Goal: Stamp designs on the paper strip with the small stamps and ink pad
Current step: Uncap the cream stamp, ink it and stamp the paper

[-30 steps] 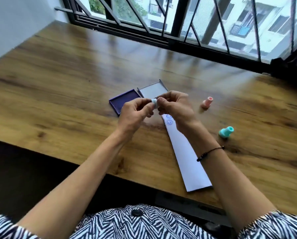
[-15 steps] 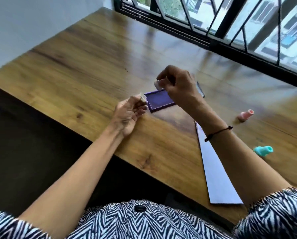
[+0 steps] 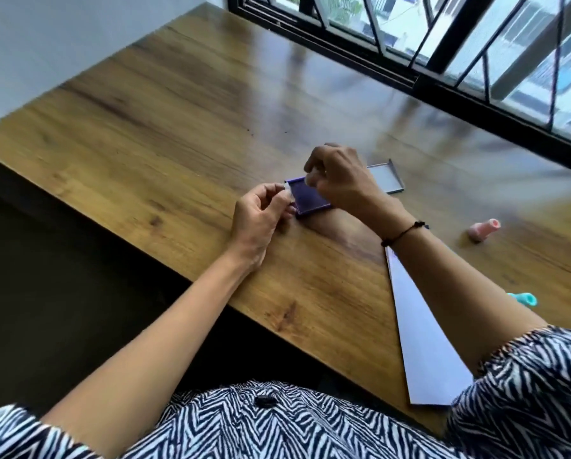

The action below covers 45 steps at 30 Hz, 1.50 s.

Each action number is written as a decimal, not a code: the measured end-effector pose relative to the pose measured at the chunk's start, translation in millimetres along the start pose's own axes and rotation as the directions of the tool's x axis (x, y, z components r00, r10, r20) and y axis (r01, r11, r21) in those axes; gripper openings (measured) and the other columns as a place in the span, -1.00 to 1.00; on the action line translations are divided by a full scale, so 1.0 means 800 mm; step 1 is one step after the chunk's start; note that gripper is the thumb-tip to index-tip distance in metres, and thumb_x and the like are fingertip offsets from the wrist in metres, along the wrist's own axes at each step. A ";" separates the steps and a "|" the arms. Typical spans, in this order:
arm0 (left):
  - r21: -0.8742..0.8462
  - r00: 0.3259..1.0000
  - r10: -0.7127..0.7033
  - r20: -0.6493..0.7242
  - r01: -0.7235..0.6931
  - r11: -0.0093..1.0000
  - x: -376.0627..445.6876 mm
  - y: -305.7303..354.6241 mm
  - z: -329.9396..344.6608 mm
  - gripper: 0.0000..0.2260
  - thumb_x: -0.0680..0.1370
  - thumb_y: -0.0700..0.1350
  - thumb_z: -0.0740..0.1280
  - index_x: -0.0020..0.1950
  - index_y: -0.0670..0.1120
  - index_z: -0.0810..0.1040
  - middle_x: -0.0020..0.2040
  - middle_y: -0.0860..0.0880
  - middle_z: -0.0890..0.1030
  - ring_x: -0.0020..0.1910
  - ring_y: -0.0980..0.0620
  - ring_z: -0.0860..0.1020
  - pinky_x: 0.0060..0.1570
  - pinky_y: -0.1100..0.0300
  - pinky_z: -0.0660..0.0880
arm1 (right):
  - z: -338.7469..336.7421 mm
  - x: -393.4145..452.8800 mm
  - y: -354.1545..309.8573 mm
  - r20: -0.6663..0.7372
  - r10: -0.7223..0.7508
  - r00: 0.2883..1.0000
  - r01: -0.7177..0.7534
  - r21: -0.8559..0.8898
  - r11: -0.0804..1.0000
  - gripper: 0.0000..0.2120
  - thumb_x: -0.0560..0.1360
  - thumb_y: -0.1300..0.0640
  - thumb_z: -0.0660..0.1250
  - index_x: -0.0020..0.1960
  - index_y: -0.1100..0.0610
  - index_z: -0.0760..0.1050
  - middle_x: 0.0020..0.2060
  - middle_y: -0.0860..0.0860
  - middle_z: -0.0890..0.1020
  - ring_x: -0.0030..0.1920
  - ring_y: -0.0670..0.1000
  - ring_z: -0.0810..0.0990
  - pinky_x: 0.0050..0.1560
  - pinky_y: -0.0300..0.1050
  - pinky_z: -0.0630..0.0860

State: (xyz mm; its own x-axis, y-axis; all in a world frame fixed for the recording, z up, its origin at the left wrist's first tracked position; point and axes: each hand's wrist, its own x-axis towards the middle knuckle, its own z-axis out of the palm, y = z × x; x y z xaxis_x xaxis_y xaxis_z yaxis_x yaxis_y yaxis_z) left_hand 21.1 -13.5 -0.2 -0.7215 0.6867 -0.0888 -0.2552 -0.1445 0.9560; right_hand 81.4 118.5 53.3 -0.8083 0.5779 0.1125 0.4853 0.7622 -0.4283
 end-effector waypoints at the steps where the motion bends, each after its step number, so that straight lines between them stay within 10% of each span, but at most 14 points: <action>1: 0.001 1.000 0.008 0.004 -0.008 1.000 0.000 0.000 -0.001 -0.87 0.48 -0.26 0.29 -0.20 -0.06 0.54 -0.46 0.09 0.61 -0.45 0.17 0.51 -0.37 0.37 0.47 | 0.000 0.001 0.000 -0.061 -0.012 0.998 0.012 0.004 1.000 -0.85 0.38 0.31 0.26 -0.10 0.24 0.57 -0.06 0.22 0.60 -0.12 0.25 0.57 -0.16 -0.01 0.50; 8: 0.106 1.000 0.018 0.008 -0.019 0.994 -0.007 0.006 0.002 -0.92 0.47 -0.21 0.33 -0.18 -0.03 0.55 -0.38 0.02 0.57 -0.42 0.14 0.50 -0.35 0.29 0.48 | 0.027 -0.021 0.000 0.015 -0.054 0.998 0.056 -0.195 0.979 -0.88 0.37 0.27 0.29 -0.10 0.26 0.50 -0.08 0.23 0.53 -0.15 0.26 0.52 -0.22 -0.03 0.35; 13: 0.253 0.986 0.106 0.127 -0.135 0.958 -0.028 0.015 0.021 -0.93 0.37 0.03 0.32 -0.20 0.08 0.52 -0.27 -0.06 0.57 -0.27 -0.06 0.52 -0.18 0.06 0.46 | -0.014 -0.034 0.014 -0.156 0.188 0.970 -0.143 0.262 0.955 -0.85 0.39 0.27 0.32 -0.06 0.23 0.60 -0.17 0.22 0.65 -0.10 0.19 0.59 -0.07 -0.02 0.47; 19: 0.406 0.846 0.055 0.530 -0.311 0.859 -0.056 0.006 0.095 -0.81 0.46 -0.06 0.26 0.01 -0.09 0.51 -0.11 -0.06 0.58 -0.19 0.06 0.51 -0.13 0.13 0.44 | -0.062 -0.164 0.085 -0.279 0.655 0.702 -0.295 0.724 0.624 -0.87 0.40 0.30 0.39 -0.06 0.24 0.56 -0.38 -0.01 0.58 -0.43 -0.23 0.52 -0.33 -0.35 0.50; 23: 0.493 0.762 0.056 0.646 -0.472 0.731 -0.055 -0.010 0.127 -0.75 0.47 -0.12 0.26 0.08 -0.21 0.50 -0.01 -0.23 0.62 -0.03 -0.13 0.57 -0.02 0.05 0.46 | -0.052 -0.211 0.099 -0.236 0.705 0.668 -0.461 0.613 0.642 -0.90 0.40 0.30 0.35 -0.09 0.18 0.57 -0.24 0.09 0.62 -0.22 -0.02 0.60 -0.11 -0.07 0.57; 28: 0.533 0.773 0.075 0.630 -0.500 0.682 -0.052 -0.023 0.129 -0.84 0.48 -0.20 0.30 0.03 -0.20 0.52 -0.08 -0.22 0.63 -0.11 -0.11 0.55 -0.13 0.19 0.39 | -0.047 -0.205 0.085 -0.315 0.527 0.789 -0.503 0.161 0.849 -0.88 0.42 0.21 0.31 -0.06 0.21 0.55 -0.06 0.19 0.62 -0.06 0.18 0.56 -0.25 -0.31 0.19; 32: 0.545 0.798 0.050 0.601 -0.455 0.704 -0.048 -0.023 0.128 -0.85 0.49 -0.16 0.29 0.02 -0.18 0.52 -0.09 -0.17 0.63 -0.16 0.01 0.52 -0.20 0.32 0.33 | -0.049 -0.190 0.077 -0.196 0.441 0.876 -0.470 -0.135 0.872 -0.85 0.47 0.22 0.24 0.00 0.25 0.47 0.01 0.23 0.50 -0.06 0.29 0.52 -0.18 -0.06 0.32; 38: 0.564 0.820 -0.063 0.569 -0.334 0.755 -0.037 -0.016 0.128 -0.82 0.52 -0.11 0.24 0.06 -0.17 0.50 0.00 -0.19 0.65 -0.01 -0.13 0.58 0.07 -0.04 0.50 | -0.048 -0.185 0.071 -0.113 0.381 0.918 -0.397 -0.308 0.864 -0.85 0.47 0.24 0.21 0.01 0.27 0.44 0.02 0.26 0.49 -0.08 0.34 0.55 -0.18 0.06 0.43; 45: 0.555 0.815 -0.084 0.574 -0.311 0.771 -0.036 -0.011 0.128 -0.83 0.53 -0.12 0.24 0.04 -0.18 0.51 -0.02 -0.20 0.64 -0.04 -0.10 0.57 0.02 0.03 0.47 | -0.037 -0.185 0.070 -0.118 0.360 0.925 -0.375 -0.424 0.824 -0.89 0.46 0.29 0.21 -0.02 0.24 0.44 -0.03 0.20 0.49 -0.08 0.26 0.55 -0.29 -0.06 0.28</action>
State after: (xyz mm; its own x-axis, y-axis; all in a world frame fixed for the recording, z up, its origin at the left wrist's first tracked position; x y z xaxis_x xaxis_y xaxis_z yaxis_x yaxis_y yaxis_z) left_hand 110.0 40.8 22.2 -0.1969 0.9804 0.0073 0.3850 0.0705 0.9202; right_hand 237.9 84.1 39.0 -0.5340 0.8436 0.0554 0.8444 0.5355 -0.0149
